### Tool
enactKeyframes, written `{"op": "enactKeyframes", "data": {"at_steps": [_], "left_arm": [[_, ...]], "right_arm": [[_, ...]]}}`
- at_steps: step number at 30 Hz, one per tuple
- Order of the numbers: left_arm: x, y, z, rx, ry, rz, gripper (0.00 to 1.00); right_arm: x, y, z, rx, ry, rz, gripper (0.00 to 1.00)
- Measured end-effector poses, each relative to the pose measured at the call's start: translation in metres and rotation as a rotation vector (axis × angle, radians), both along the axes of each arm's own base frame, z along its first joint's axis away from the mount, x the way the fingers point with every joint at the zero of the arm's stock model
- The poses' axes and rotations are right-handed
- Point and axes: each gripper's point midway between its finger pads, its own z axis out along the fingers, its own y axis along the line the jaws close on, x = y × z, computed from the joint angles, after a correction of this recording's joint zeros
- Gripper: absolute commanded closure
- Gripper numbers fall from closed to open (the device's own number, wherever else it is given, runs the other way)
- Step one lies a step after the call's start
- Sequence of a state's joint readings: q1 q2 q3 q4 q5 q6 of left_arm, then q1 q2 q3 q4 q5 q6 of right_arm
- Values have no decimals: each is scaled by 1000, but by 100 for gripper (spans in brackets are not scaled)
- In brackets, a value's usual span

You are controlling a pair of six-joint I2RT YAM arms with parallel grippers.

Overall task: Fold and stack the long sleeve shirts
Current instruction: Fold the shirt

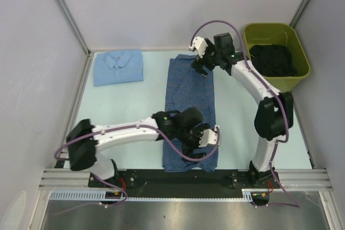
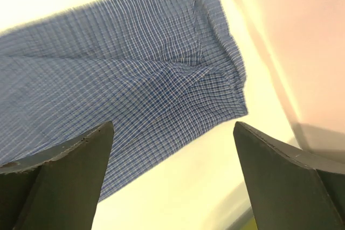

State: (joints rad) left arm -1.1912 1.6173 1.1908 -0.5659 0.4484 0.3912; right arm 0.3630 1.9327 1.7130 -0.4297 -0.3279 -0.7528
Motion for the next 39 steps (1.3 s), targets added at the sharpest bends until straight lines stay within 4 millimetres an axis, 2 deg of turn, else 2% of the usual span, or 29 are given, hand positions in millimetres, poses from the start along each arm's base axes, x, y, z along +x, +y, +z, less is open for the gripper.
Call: {"op": "enactKeyframes", "data": {"at_steps": [4, 7, 9, 11, 14, 15, 17, 19, 22, 25, 31, 34, 38, 39], "left_arm": [[4, 12, 54, -187, -73, -4, 1], [21, 41, 92, -360, -138, 62, 1], [37, 67, 101, -452, -218, 141, 1], [35, 87, 95, -489, -281, 141, 2], [15, 108, 62, -441, -341, -7, 6], [12, 113, 50, -416, -353, -48, 7], [6, 124, 22, -356, -369, -121, 12], [-2, 140, -9, -287, -372, -197, 17], [-11, 156, -38, -222, -371, -286, 18], [-15, 165, -60, -170, -372, -374, 18], [-19, 165, -83, -124, -390, -493, 18], [-22, 156, -82, -148, -421, -543, 19], [-28, 143, -82, -174, -444, -599, 23], [-30, 143, -84, -172, -441, -609, 28]], "right_arm": [[-31, -6, 50, 68, -30, 8, 0], [-77, -22, 67, 128, -8, 22, 0], [-111, -35, 75, 163, -14, 33, 1], [-155, -43, 74, 186, -14, 61, 0], [-241, -17, 58, 156, -5, 298, 1], [-262, -10, 50, 145, 0, 363, 2], [-310, -7, 15, 104, 49, 488, 8], [-343, -22, -32, 36, 116, 548, 14], [-368, -41, -78, -52, 178, 602, 19], [-386, -51, -103, -109, 189, 675, 27], [-408, -51, -132, -179, 126, 832, 37], [-417, -52, -142, -210, 95, 900, 42], [-426, -53, -154, -254, 49, 994, 43], [-428, -54, -158, -265, 42, 1010, 46]]}}
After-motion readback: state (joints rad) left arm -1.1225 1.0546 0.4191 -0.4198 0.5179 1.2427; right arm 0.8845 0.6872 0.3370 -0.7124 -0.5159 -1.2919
